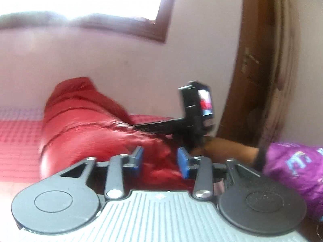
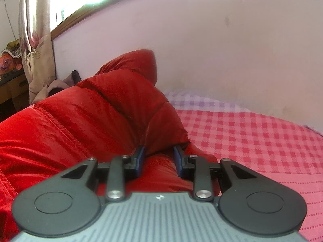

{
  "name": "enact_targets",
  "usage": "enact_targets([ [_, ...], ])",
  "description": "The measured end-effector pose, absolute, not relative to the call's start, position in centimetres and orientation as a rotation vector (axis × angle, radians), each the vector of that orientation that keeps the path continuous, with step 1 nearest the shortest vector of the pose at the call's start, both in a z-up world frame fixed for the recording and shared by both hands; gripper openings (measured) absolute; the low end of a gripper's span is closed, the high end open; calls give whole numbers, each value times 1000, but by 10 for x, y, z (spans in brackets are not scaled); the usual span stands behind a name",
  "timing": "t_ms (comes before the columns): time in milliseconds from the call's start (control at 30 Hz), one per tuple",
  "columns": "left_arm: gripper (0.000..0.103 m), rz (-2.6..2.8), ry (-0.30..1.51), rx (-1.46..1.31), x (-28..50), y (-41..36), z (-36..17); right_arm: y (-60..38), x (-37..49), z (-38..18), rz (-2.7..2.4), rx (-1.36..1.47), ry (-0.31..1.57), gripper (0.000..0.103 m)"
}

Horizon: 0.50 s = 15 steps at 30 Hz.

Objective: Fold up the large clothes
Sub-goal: 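Open both grippers and release the red jacket bundle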

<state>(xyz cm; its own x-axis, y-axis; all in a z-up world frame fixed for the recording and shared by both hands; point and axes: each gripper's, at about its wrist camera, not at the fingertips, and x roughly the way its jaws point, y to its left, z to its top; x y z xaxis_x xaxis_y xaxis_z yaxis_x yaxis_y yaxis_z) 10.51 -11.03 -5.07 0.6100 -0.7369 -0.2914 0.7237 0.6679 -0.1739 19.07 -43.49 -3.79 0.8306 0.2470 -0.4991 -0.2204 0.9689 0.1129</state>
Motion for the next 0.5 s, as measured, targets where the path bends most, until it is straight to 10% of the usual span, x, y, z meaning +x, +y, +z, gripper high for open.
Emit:
enact_targets([
  [300,24,-831,386,-3,116,-107,-60,-435,169,-10,217,67,507,32],
  [500,25,-822,392,-26,121,-107,-61,-433,94,12,173,98,441,62],
])
